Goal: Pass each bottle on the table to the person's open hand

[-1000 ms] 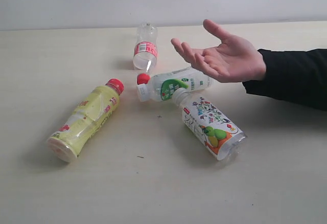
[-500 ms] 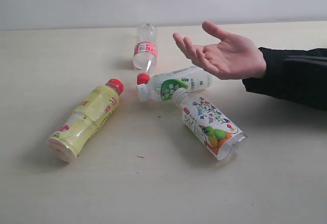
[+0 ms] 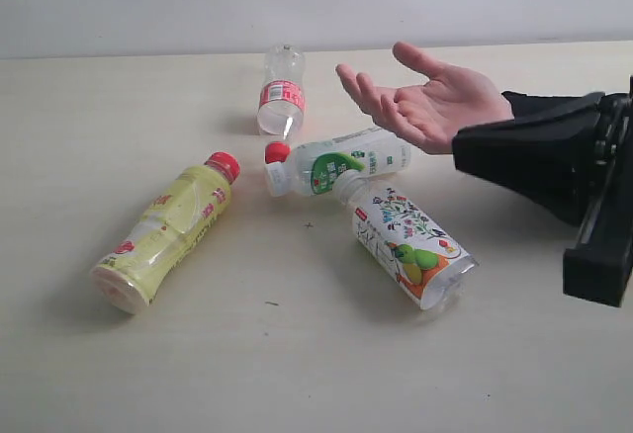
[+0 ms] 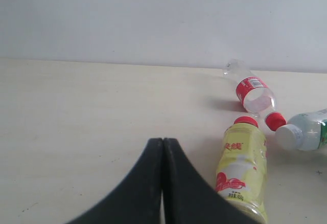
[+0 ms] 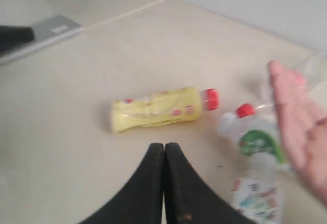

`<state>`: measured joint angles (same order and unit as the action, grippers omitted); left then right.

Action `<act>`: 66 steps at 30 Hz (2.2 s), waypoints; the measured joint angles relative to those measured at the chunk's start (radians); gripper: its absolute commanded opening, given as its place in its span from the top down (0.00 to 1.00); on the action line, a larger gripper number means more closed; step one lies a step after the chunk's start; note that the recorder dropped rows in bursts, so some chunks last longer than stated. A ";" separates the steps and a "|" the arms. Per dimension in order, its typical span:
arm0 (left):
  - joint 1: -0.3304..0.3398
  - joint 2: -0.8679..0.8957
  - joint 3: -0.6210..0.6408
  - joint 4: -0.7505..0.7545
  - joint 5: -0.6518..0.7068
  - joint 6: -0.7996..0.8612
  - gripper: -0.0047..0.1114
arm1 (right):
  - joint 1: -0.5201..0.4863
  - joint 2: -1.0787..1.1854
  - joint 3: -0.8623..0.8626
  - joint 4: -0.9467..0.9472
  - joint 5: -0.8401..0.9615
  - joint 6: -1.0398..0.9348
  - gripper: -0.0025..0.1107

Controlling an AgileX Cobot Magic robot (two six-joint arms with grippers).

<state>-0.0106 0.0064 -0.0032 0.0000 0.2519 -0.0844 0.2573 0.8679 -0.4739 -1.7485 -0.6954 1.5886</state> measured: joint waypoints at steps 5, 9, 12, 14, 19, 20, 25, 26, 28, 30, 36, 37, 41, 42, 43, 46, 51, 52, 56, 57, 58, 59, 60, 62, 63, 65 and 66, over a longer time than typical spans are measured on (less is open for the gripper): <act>0.000 0.000 0.000 0.000 0.000 0.000 0.96 | 0.050 0.002 0.000 -0.003 0.371 -0.294 0.87; 0.000 0.000 0.000 0.000 0.000 0.000 0.96 | 0.055 0.003 0.000 -0.003 0.630 -0.437 0.83; 0.000 0.000 0.000 0.000 0.000 0.000 0.96 | 0.055 0.007 0.000 0.016 0.766 -0.463 0.83; 0.000 0.000 0.000 0.000 0.000 0.000 0.96 | 0.057 0.016 -0.002 0.102 0.871 -0.480 0.83; 0.000 0.000 0.000 0.000 0.000 0.000 0.96 | 0.069 0.074 -0.006 0.398 1.020 -0.723 0.83; 0.000 0.000 0.000 0.000 0.000 0.000 0.96 | 0.076 0.087 -0.011 0.464 1.030 -0.781 0.83; 0.000 0.000 0.000 0.000 0.000 0.000 0.96 | 0.134 0.177 -0.090 0.957 1.205 -1.158 0.83; 0.000 0.000 0.000 0.000 0.000 0.000 0.96 | 0.146 0.196 -0.114 1.057 1.259 -1.238 0.83; 0.000 0.000 0.000 0.000 0.000 0.000 0.96 | 0.163 0.227 -0.161 1.232 1.356 -1.372 0.83; 0.000 0.000 0.000 0.000 0.000 0.000 0.96 | 0.167 0.252 -0.196 1.408 1.433 -1.490 0.83; 0.000 0.000 0.000 0.000 0.000 0.000 0.96 | 0.171 0.276 -0.233 1.901 1.444 -1.761 0.75; 0.000 0.000 0.000 0.000 0.000 0.000 0.96 | 0.172 0.281 -0.236 1.984 1.433 -1.810 0.72; 0.000 0.000 0.000 0.000 0.000 0.000 0.96 | 0.172 0.328 -0.257 2.144 1.422 -1.960 0.53; 0.000 0.000 0.000 0.000 0.000 0.000 0.96 | 0.172 0.347 -0.261 2.161 1.421 -1.973 0.50; 0.000 0.000 0.000 0.000 0.000 0.000 0.96 | 0.172 0.366 -0.269 2.171 1.419 -1.982 0.48; 0.000 0.000 0.000 0.000 0.000 0.000 0.96 | 0.172 0.426 -0.283 2.178 1.411 -1.995 0.41; 0.000 0.000 0.000 0.000 0.000 0.000 0.96 | 0.172 0.519 -0.296 2.176 1.397 -2.001 0.31; 0.000 0.000 0.000 0.000 0.000 0.000 0.96 | 0.172 0.537 -0.298 2.171 1.393 -2.001 0.31; 0.000 0.000 0.000 0.000 0.000 0.000 0.96 | 0.172 0.594 -0.307 2.165 1.359 -2.003 0.31; 0.000 0.000 0.000 0.000 0.000 0.000 0.96 | 0.172 0.608 -0.307 2.165 1.346 -2.005 0.31; 0.000 0.000 0.000 0.000 0.000 0.000 0.96 | 0.172 0.619 -0.307 2.165 1.338 -2.012 0.31; 0.000 0.000 0.000 0.000 0.000 0.000 0.96 | 0.172 0.628 -0.307 2.165 1.331 -2.019 0.31; 0.000 0.000 0.000 0.000 0.000 0.000 0.96 | 0.172 0.637 -0.307 2.162 1.323 -2.025 0.31; 0.000 0.000 0.000 0.000 0.000 0.000 0.96 | 0.172 0.653 -0.307 2.162 1.309 -2.046 0.31; 0.000 0.000 0.000 0.000 0.000 0.000 0.96 | 0.172 0.659 -0.307 2.162 1.300 -2.059 0.31; 0.000 0.000 0.000 0.000 0.000 0.000 0.96 | 0.172 0.671 -0.307 2.162 1.283 -2.074 0.30; 0.000 0.000 0.000 0.000 0.000 0.000 0.96 | 0.172 0.676 -0.307 2.162 1.273 -2.077 0.28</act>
<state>-0.0106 0.0064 -0.0032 0.0000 0.2519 -0.0844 0.4290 1.5442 -0.7806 0.4140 0.5778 -0.4880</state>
